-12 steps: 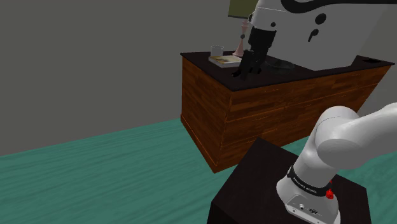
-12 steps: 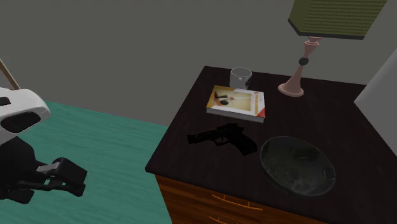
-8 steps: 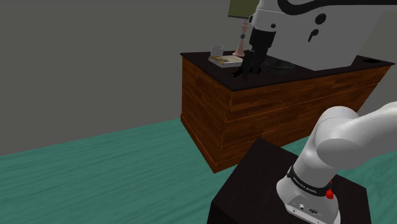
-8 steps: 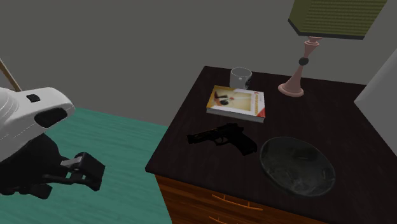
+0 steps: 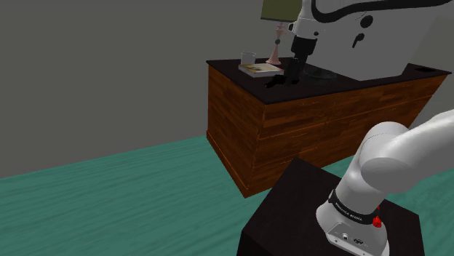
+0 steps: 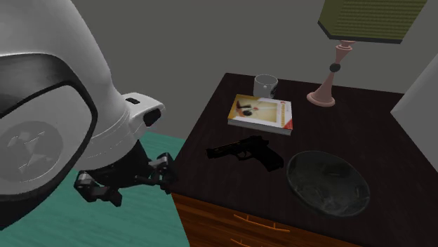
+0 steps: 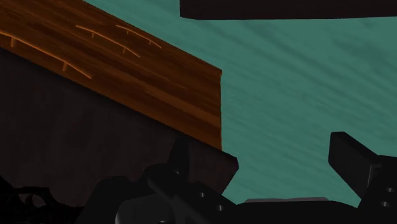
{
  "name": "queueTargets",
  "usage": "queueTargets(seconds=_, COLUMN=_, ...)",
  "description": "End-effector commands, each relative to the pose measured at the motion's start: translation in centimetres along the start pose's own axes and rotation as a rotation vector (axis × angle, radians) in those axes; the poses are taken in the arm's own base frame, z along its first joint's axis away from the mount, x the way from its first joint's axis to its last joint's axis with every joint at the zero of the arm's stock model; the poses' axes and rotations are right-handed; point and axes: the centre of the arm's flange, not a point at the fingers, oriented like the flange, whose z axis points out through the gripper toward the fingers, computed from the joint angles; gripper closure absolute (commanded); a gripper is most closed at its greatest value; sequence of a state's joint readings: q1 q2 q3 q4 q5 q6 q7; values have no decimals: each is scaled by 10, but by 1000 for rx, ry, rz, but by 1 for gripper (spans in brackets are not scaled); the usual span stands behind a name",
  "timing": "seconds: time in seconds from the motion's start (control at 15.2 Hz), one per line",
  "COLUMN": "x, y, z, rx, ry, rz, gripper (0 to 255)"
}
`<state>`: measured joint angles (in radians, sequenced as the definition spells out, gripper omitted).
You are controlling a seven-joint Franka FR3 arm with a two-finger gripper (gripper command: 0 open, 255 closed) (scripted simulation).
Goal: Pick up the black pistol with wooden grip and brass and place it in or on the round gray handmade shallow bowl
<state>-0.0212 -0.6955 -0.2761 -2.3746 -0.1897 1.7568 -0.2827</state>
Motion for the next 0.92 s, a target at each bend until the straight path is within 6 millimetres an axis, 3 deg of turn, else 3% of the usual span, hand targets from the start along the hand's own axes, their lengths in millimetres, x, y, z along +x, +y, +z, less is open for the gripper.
queueTargets(seconds=0.0, x=3, y=25, z=4, rx=-1, ry=-5, rz=-28, gripper=0)
queueTargets(seconds=0.86, x=47, y=188, z=35, rx=-2, ry=-37, rz=-195, gripper=0)
